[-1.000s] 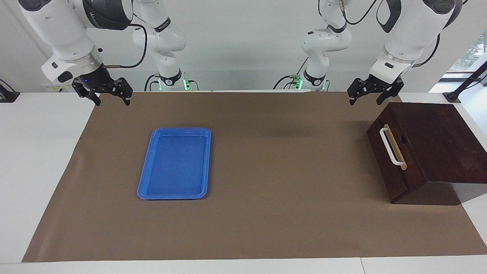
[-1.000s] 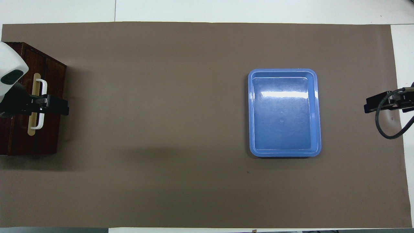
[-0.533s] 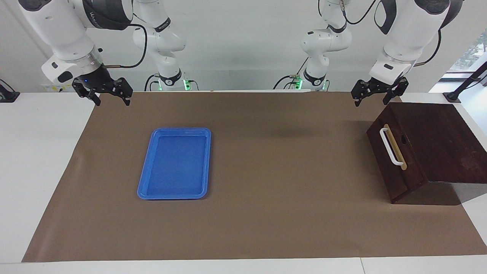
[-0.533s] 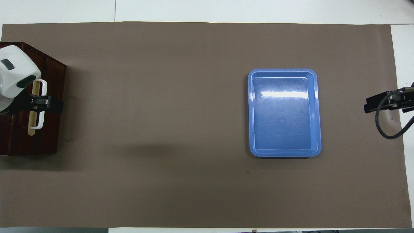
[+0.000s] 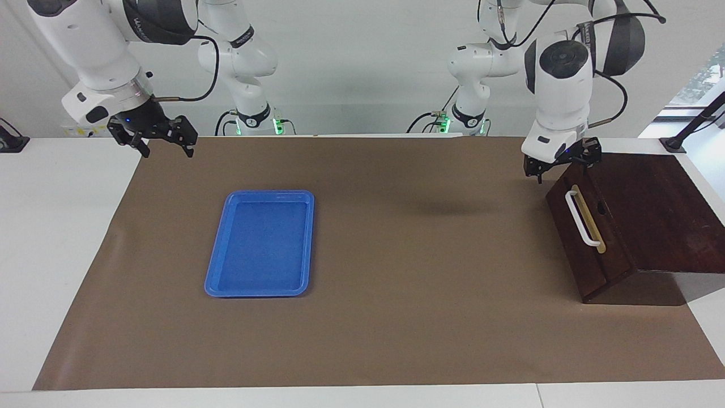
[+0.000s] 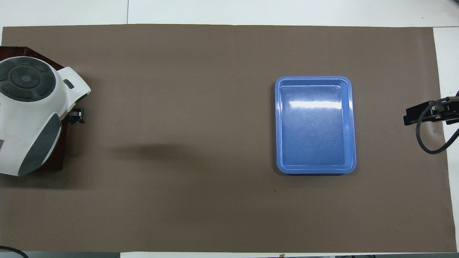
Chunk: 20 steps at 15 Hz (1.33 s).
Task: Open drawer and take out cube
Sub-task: 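Pull the drawer open toward the robot with the left gripper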
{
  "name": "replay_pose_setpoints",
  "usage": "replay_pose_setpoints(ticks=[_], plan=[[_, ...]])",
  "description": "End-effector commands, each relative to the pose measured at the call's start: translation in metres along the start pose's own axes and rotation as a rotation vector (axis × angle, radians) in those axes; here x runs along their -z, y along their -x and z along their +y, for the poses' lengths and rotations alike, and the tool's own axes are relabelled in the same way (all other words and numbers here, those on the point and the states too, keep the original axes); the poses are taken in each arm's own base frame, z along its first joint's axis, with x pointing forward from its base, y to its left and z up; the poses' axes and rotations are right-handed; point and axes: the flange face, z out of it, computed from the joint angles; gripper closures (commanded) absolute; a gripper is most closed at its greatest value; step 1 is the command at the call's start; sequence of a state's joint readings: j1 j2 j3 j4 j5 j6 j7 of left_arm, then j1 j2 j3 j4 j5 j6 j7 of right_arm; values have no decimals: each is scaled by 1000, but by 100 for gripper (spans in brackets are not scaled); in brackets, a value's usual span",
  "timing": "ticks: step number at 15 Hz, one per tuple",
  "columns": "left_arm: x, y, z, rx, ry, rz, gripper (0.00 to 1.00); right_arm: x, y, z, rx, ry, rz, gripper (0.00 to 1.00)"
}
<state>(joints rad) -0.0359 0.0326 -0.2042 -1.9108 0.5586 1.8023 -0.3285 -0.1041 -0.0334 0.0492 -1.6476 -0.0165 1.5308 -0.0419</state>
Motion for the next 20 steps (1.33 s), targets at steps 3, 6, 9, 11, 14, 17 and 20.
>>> replay_pose_setpoints(ticks=[3,6,9,11,14,17,20], plan=[[-54,-13,8,10,16,56,0,3,6,1,-8,17,-5,0],[-67,-14,3,11,25,61,0,3,6,2,-10,17,-5,0],[-76,-18,4,-3,14,69,0,3,6,1,-8,17,-5,0],[-82,-21,1,-15,19,78,0,3,6,1,-8,17,-5,0],[-88,-24,-4,-47,17,87,0,3,6,1,-8,17,-5,0],[-99,-28,2,-72,8,88,0,3,6,1,-8,17,-5,0],[-107,-30,-11,-131,11,92,0,3,6,1,-8,17,-5,0]])
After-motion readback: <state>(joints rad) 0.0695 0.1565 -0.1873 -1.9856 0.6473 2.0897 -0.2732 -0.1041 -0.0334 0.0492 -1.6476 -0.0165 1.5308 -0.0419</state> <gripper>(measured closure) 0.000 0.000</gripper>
